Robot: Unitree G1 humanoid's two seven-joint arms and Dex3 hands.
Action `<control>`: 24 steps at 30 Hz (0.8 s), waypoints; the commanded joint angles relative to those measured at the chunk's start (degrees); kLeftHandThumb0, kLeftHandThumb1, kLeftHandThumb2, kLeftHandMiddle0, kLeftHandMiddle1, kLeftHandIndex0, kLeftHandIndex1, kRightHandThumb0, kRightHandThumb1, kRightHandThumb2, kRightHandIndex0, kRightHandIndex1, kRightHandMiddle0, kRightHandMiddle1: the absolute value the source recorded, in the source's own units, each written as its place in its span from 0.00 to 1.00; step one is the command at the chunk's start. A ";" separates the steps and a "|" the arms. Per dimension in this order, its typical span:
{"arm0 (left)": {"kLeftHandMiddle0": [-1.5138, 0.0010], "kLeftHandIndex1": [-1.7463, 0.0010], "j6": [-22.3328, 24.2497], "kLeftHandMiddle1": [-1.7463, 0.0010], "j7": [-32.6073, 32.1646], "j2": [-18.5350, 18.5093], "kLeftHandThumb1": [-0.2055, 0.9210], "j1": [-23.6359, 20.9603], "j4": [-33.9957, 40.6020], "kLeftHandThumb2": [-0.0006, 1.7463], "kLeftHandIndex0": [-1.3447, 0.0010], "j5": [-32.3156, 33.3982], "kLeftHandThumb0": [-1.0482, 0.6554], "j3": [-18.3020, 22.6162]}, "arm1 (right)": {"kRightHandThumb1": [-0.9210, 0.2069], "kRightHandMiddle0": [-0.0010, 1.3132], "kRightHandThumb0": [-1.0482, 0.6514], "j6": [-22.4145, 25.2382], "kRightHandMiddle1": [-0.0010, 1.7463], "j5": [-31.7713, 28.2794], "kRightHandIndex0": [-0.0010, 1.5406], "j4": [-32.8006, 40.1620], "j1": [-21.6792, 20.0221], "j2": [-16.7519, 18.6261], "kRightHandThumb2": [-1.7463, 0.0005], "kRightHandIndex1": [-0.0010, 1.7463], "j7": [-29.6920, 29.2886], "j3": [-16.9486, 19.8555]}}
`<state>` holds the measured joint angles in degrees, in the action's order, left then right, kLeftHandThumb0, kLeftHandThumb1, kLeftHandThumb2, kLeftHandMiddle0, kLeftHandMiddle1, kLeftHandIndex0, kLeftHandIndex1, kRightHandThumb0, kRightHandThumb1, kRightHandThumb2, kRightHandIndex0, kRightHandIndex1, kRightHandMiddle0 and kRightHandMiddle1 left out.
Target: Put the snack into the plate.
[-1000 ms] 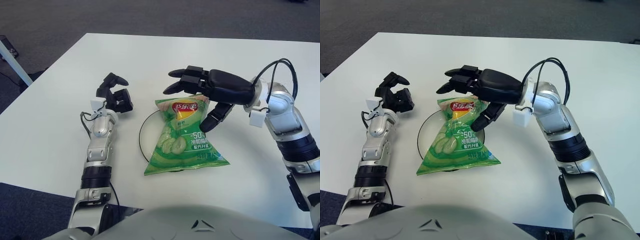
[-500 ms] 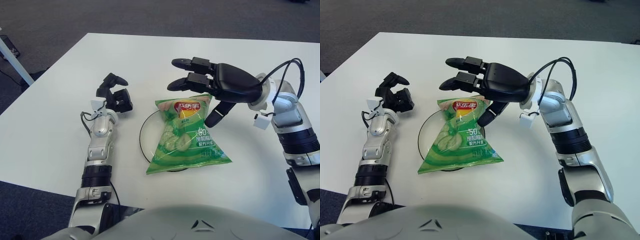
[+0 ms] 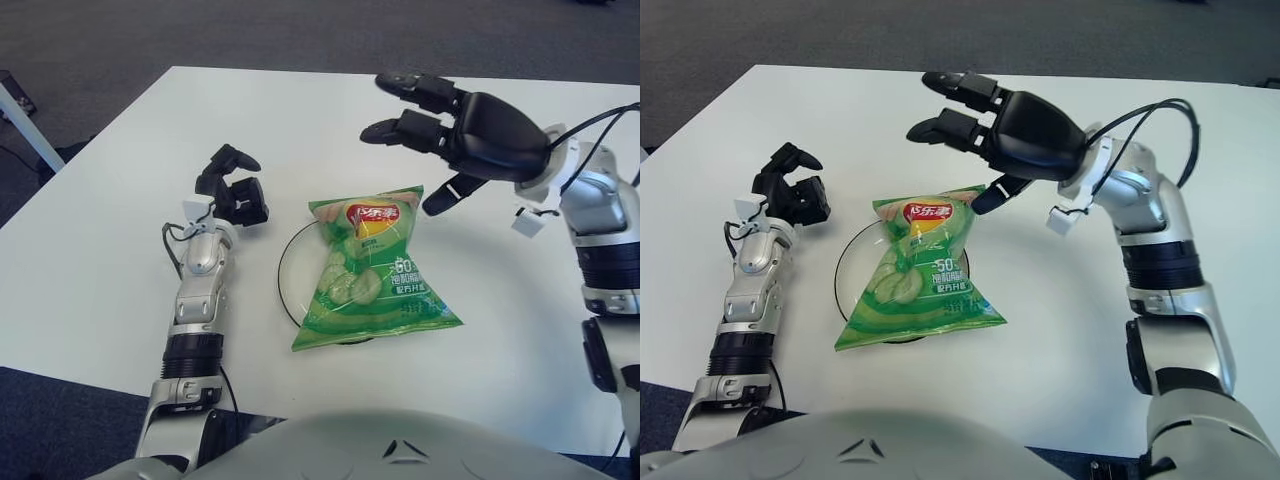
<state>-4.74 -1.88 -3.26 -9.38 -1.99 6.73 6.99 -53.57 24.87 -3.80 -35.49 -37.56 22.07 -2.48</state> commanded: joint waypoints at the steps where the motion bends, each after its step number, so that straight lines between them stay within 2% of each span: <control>1: 0.18 0.00 0.43 0.00 0.58 1.12 0.43 2.64 -0.93 0.78 0.52 0.57 0.33 -0.12 | 0.28 0.00 0.30 6.75 0.39 -0.83 0.02 2.40 0.77 -1.16 0.49 0.04 1.92 0.56; 4: 0.18 0.00 0.80 0.00 0.56 1.04 0.44 2.85 -0.46 0.77 0.53 0.44 0.33 -0.13 | 0.32 0.00 0.28 13.20 0.42 1.36 0.02 4.56 2.01 -0.37 0.50 0.05 1.57 1.15; 6: 0.18 0.00 1.02 0.00 0.53 0.95 0.44 3.06 -0.10 0.77 0.53 0.31 0.33 -0.13 | 0.37 0.00 0.27 15.78 0.43 3.02 0.03 5.57 2.47 -0.09 0.50 0.07 0.72 1.32; 11: 0.18 0.00 1.45 0.00 0.42 0.78 0.45 3.26 0.42 0.77 0.53 -0.01 0.33 -0.16 | 0.42 0.00 0.26 19.35 0.40 4.70 0.04 6.59 2.89 -0.51 0.50 0.09 -0.33 1.13; 15: 0.18 0.00 2.07 0.00 0.44 0.62 0.45 3.29 0.81 0.76 0.54 0.30 0.33 0.14 | 0.44 0.00 0.25 21.32 0.36 3.87 0.04 4.19 2.57 -2.17 0.49 0.11 -0.26 1.89; 21: 0.18 0.00 2.40 0.00 0.74 0.42 0.45 3.26 0.91 0.76 0.53 0.56 0.33 0.45 | 0.43 0.00 0.23 23.97 0.33 4.47 0.05 3.01 3.14 -2.24 0.50 0.15 -2.25 2.19; 24: 0.18 0.00 2.25 0.00 1.31 0.31 0.45 3.23 0.88 0.77 0.53 0.88 0.33 0.55 | 0.31 0.00 0.18 28.00 0.34 1.99 0.04 3.08 4.49 -0.25 0.57 0.21 -3.01 3.01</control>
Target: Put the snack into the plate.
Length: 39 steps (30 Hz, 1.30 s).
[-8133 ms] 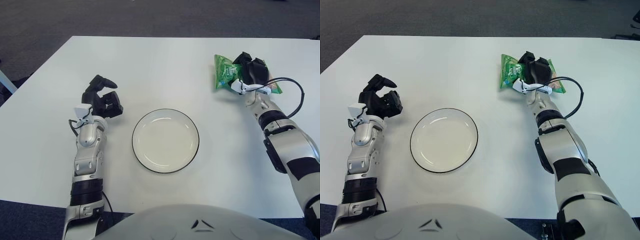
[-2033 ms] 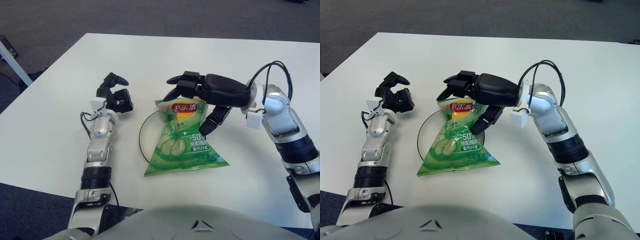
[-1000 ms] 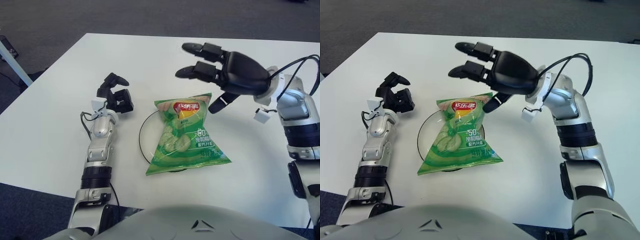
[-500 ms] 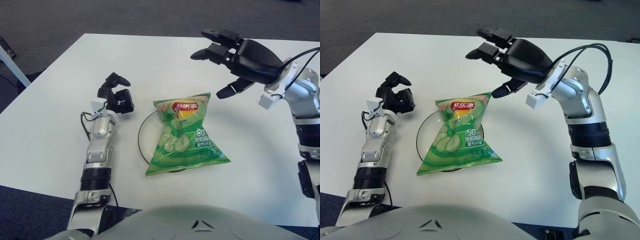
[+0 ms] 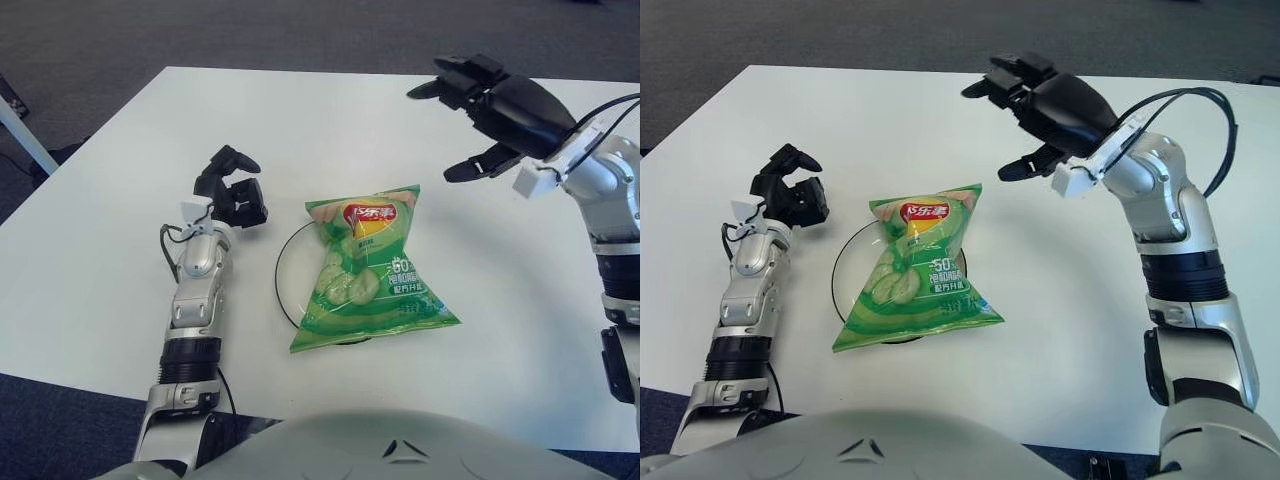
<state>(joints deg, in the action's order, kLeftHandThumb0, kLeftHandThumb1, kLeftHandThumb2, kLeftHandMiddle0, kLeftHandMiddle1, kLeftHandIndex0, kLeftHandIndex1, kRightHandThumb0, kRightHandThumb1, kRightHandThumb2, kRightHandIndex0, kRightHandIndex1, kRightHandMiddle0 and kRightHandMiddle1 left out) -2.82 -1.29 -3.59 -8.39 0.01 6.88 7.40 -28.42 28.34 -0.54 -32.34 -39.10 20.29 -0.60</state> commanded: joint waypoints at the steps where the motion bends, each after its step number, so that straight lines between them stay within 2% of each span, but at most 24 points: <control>1: 0.18 0.00 0.33 0.00 0.80 0.66 0.45 2.24 -1.10 0.77 0.53 0.76 0.33 0.16 | 0.30 0.00 0.18 3.49 0.34 -1.98 0.04 -0.10 1.53 1.47 0.58 0.22 -1.27 1.16; 6: 0.18 0.00 0.29 0.00 1.01 0.44 0.45 2.29 -1.03 0.77 0.53 0.74 0.33 0.33 | 0.21 0.00 0.13 7.04 0.38 -6.40 0.01 -1.00 2.89 3.80 0.64 0.30 -2.15 2.22; 9: 0.18 0.00 0.46 0.00 0.61 0.35 0.45 2.28 -0.88 0.77 0.53 0.34 0.33 0.33 | 0.20 0.00 0.11 8.96 0.37 -11.87 0.00 -5.14 3.71 5.77 0.66 0.31 -2.04 3.73; 12: 0.17 0.00 0.48 0.00 0.61 0.21 0.45 2.33 -0.79 0.77 0.53 0.27 0.33 0.36 | 0.20 0.00 0.10 11.69 0.36 -15.50 0.00 -5.52 4.05 7.27 0.67 0.31 -1.64 4.34; 15: 0.17 0.00 0.44 0.00 0.76 -0.08 0.45 2.34 -0.69 0.77 0.53 0.28 0.33 0.48 | 0.22 0.00 0.12 14.81 0.37 -19.66 0.00 -5.94 5.92 9.26 0.67 0.34 -1.34 5.47; 17: 0.17 0.00 0.45 0.00 0.77 -0.23 0.44 2.34 -0.58 0.77 0.53 0.22 0.33 0.47 | 0.27 0.00 0.14 14.81 0.39 -22.42 0.00 -8.35 7.23 10.21 0.63 0.38 -1.19 6.47; 21: 0.17 0.00 0.54 0.00 0.89 -0.40 0.44 2.35 -0.38 0.77 0.53 0.36 0.33 0.54 | 0.36 0.00 0.19 14.60 0.43 -26.10 0.00 -10.93 6.85 11.51 0.55 0.46 -1.06 7.46; 25: 0.17 0.00 0.59 0.00 1.08 -0.48 0.44 2.38 -0.25 0.77 0.53 0.54 0.33 0.65 | 0.39 0.00 0.22 15.69 0.46 -29.38 0.01 -11.84 6.28 12.35 0.52 0.50 -0.08 8.26; 31: 0.17 0.00 0.74 0.00 1.13 -0.75 0.44 2.51 0.15 0.77 0.53 0.42 0.33 0.73 | 0.37 0.00 0.28 20.33 0.55 -37.42 0.08 -12.56 6.51 15.71 0.47 0.57 1.76 10.24; 35: 0.17 0.00 0.70 0.00 1.25 -0.88 0.44 2.72 0.36 0.77 0.53 0.31 0.33 0.64 | 0.31 0.00 0.31 22.99 0.63 -39.71 0.13 -10.40 8.36 18.21 0.45 0.61 -0.05 10.83; 37: 0.17 0.00 0.65 0.00 1.30 -0.94 0.44 2.78 0.40 0.77 0.53 0.32 0.33 0.66 | 0.28 0.00 0.32 23.99 0.69 -40.03 0.15 -9.48 8.99 19.18 0.45 0.62 -1.09 10.98; 39: 0.17 0.00 0.52 0.00 1.25 -0.96 0.44 2.80 0.37 0.77 0.53 0.19 0.33 0.65 | 0.24 0.00 0.33 24.63 0.79 -40.23 0.16 -9.09 9.18 19.93 0.45 0.64 -2.02 11.22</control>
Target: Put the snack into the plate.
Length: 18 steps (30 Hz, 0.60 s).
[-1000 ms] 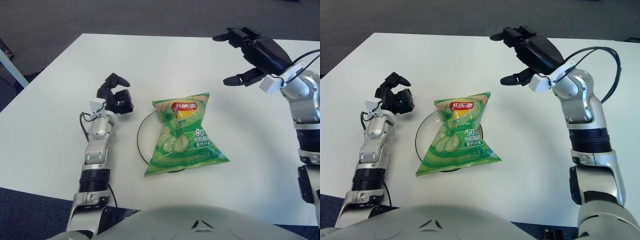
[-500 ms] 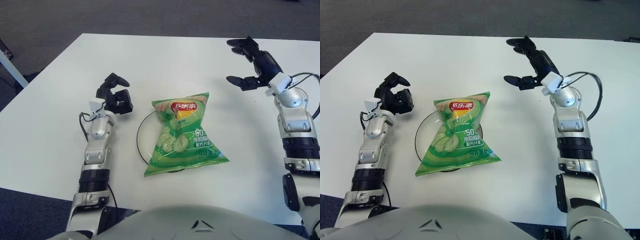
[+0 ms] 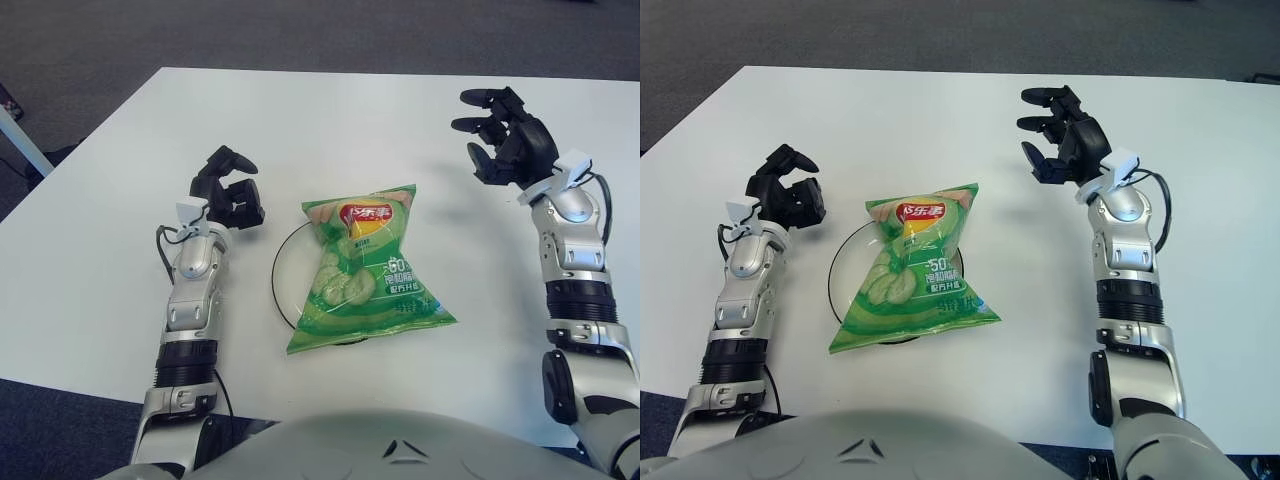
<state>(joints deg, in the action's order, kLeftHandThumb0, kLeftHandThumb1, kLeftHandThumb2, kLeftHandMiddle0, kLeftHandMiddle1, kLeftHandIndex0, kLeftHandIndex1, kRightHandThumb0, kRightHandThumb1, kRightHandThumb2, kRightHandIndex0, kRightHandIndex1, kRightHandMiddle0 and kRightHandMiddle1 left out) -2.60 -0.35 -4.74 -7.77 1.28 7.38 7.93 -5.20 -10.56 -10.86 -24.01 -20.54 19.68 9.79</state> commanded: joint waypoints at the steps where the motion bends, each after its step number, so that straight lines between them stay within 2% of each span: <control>1: 0.17 0.00 0.25 0.00 0.30 0.15 0.44 2.19 -0.89 0.77 0.53 -0.36 0.33 0.15 | 0.20 0.03 0.34 1.65 0.84 -1.36 0.17 1.43 0.92 1.70 0.49 0.65 -1.80 0.92; 2: 0.16 0.00 0.18 0.00 0.22 0.12 0.44 2.19 -0.89 0.77 0.53 -0.48 0.33 0.16 | 0.14 0.08 0.37 1.78 0.89 -1.43 0.18 1.54 0.98 2.06 0.56 0.66 -2.16 1.03; 4: 0.16 0.00 0.07 0.00 0.01 0.09 0.44 2.21 -0.89 0.77 0.53 -0.81 0.33 0.12 | 0.09 0.12 0.39 1.81 0.95 -1.63 0.19 1.40 1.10 2.87 0.61 0.66 -2.79 1.31; 9: 0.15 0.00 0.26 0.00 -0.44 0.16 0.43 2.33 -0.59 0.78 0.52 -1.59 0.33 0.20 | 0.12 0.20 0.40 1.78 0.99 -2.67 0.24 0.96 2.00 5.17 0.59 0.68 -4.12 2.02; 12: 0.16 0.00 0.65 0.00 -0.79 0.28 0.43 2.40 -0.24 0.78 0.52 -1.93 0.32 0.28 | 0.21 0.25 0.39 2.30 1.00 -3.79 0.30 1.19 2.79 6.65 0.52 0.80 -4.75 2.35; 15: 0.16 0.00 0.68 0.00 -0.91 0.26 0.43 2.53 -0.03 0.78 0.52 -2.22 0.32 0.19 | 0.26 0.29 0.38 3.07 1.00 -4.50 0.33 1.33 3.37 7.91 0.47 0.85 -5.47 2.52; 18: 0.16 0.00 0.66 0.00 -0.84 0.18 0.43 2.64 0.14 0.78 0.52 -2.36 0.32 0.12 | 0.44 0.34 0.54 4.19 1.00 -5.09 0.41 1.46 3.98 9.15 0.36 0.82 -6.50 2.55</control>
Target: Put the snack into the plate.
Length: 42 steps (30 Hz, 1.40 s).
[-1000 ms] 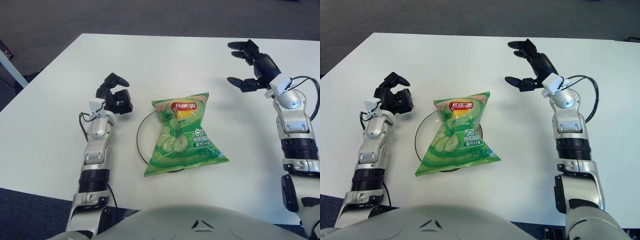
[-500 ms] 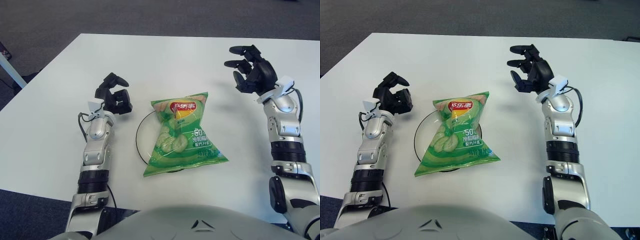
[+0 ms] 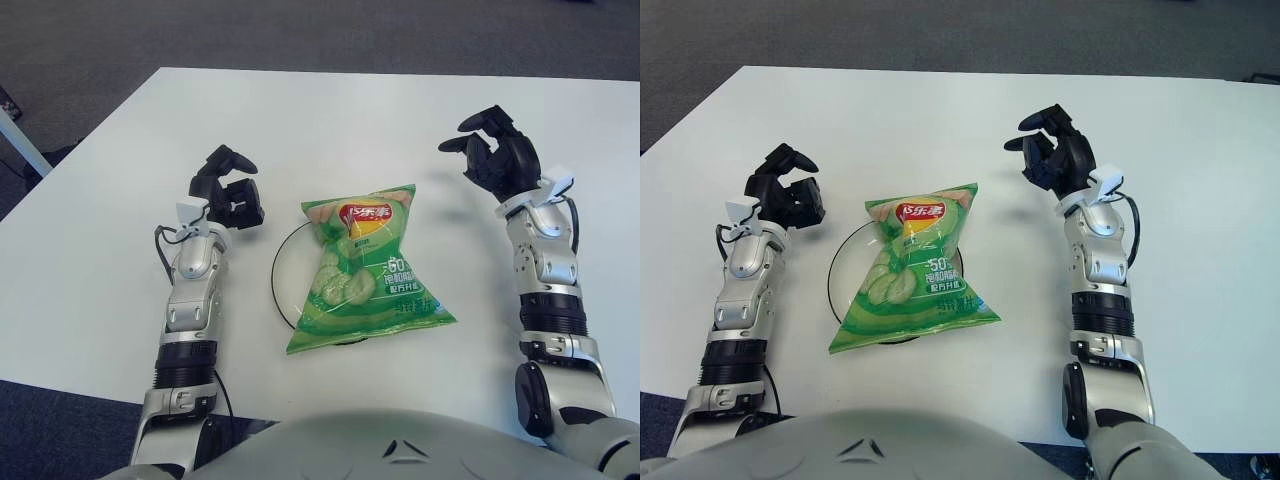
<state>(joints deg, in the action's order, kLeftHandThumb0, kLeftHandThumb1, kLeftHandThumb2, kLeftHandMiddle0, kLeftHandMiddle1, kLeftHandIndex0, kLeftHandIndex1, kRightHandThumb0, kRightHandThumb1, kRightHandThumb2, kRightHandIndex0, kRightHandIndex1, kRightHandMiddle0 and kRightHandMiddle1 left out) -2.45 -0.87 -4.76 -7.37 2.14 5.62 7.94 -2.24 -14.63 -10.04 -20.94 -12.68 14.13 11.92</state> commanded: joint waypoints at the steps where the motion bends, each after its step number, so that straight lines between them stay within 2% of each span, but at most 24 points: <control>1: 0.16 0.00 0.54 0.00 -0.24 0.18 0.43 2.25 -0.68 0.78 0.52 -0.55 0.32 0.14 | 0.46 0.35 0.55 1.75 1.00 -1.10 0.43 0.62 1.04 1.67 0.35 0.82 -1.44 0.43; 5: 0.16 0.00 0.75 0.00 0.07 0.24 0.43 2.36 -0.48 0.78 0.52 -0.22 0.32 0.21 | 0.65 0.42 0.60 3.75 1.00 -0.87 0.52 0.26 1.59 2.79 0.21 0.83 -3.46 0.54; 7: 0.16 0.00 0.86 0.00 0.15 0.23 0.43 2.33 -0.45 0.78 0.52 -0.08 0.32 0.28 | 0.71 0.44 0.61 4.27 1.00 -0.68 0.54 0.23 1.69 2.98 0.16 0.85 -3.96 0.52; 12: 0.16 0.00 1.14 0.00 0.06 0.36 0.43 2.42 -0.22 0.78 0.52 0.10 0.32 0.43 | 0.82 0.50 0.61 3.47 1.00 0.00 0.57 -0.46 2.98 3.67 0.07 0.91 -4.68 0.34; 18: 0.16 0.00 1.14 0.00 -0.07 0.46 0.43 2.60 -0.01 0.78 0.52 -0.11 0.32 0.34 | 0.89 0.53 0.62 1.69 1.00 1.97 0.60 -1.41 3.88 3.98 0.02 0.92 -6.22 -0.05; 22: 0.16 0.00 1.25 0.00 -0.15 0.66 0.43 2.78 0.16 0.79 0.52 -0.12 0.32 0.25 | 0.91 0.54 0.62 1.09 1.00 4.80 0.63 -1.46 4.79 4.99 0.00 0.91 -9.88 -0.64; 29: 0.14 0.00 1.17 0.00 -0.96 1.11 0.42 3.11 0.31 0.79 0.51 -0.88 0.32 0.02 | 0.92 0.55 0.62 -0.41 1.00 5.25 0.64 -2.21 5.86 7.88 0.00 0.90 -13.43 -0.50; 34: 0.14 0.00 1.24 0.00 -1.07 1.42 0.42 3.29 0.37 0.79 0.51 -0.74 0.32 0.04 | 0.93 0.55 0.62 -2.69 1.00 4.23 0.64 -4.09 6.73 9.47 0.00 0.90 -13.33 -0.40; 42: 0.13 0.00 1.06 0.00 -1.04 1.77 0.41 3.55 0.42 0.80 0.51 -0.31 0.32 -0.11 | 0.93 0.55 0.62 -3.39 1.00 4.28 0.65 -4.80 7.66 10.11 0.00 0.90 -12.76 -1.25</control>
<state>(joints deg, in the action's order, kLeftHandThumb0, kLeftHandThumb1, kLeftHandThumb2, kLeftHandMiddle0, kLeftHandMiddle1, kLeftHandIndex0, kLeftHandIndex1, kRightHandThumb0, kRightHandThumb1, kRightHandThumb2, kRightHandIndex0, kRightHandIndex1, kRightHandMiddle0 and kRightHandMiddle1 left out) -1.50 -1.57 -4.32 -6.29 3.86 5.26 7.98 -4.96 -10.04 -12.65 -16.93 -5.37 1.25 11.44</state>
